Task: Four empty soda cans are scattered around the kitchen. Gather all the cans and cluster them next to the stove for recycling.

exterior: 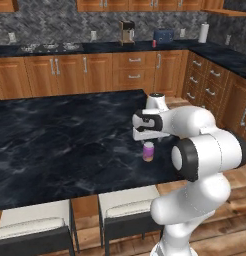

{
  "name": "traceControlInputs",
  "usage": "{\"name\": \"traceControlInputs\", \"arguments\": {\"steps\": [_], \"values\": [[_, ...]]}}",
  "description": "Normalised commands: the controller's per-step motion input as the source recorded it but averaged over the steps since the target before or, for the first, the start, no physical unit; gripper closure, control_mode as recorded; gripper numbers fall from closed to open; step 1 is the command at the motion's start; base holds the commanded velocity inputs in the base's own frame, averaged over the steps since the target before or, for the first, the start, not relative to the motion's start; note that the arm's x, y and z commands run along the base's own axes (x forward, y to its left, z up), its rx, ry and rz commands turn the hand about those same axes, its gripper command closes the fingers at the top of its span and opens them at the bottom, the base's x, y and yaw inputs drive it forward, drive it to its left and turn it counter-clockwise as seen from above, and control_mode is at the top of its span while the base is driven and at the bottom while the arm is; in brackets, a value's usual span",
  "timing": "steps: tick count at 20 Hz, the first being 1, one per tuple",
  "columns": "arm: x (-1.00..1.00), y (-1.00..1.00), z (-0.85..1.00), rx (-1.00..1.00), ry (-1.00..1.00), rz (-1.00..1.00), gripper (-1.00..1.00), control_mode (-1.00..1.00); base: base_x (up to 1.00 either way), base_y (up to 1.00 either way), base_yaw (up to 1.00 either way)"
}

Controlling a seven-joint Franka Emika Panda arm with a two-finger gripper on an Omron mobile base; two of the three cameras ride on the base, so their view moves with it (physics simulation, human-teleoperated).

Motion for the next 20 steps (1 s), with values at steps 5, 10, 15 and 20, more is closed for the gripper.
{"name": "traceControlInputs", "arguments": {"steps": [5,10,15,20], "values": [[0.0,0.0,-0.11,0.0,0.01,0.0,-1.0,-1.0,0.0,0.0,0.0],[0.01,0.01,-0.12,0.0,0.01,0.0,-1.0,-1.0,0.0,0.0,0.0],[0.03,0.02,-0.12,0.0,0.01,0.0,-1.0,-1.0,0.0,0.0,0.0],[0.03,0.02,-0.11,0.0,0.0,0.0,-1.0,-1.0,0.0,0.0,0.0]]}}
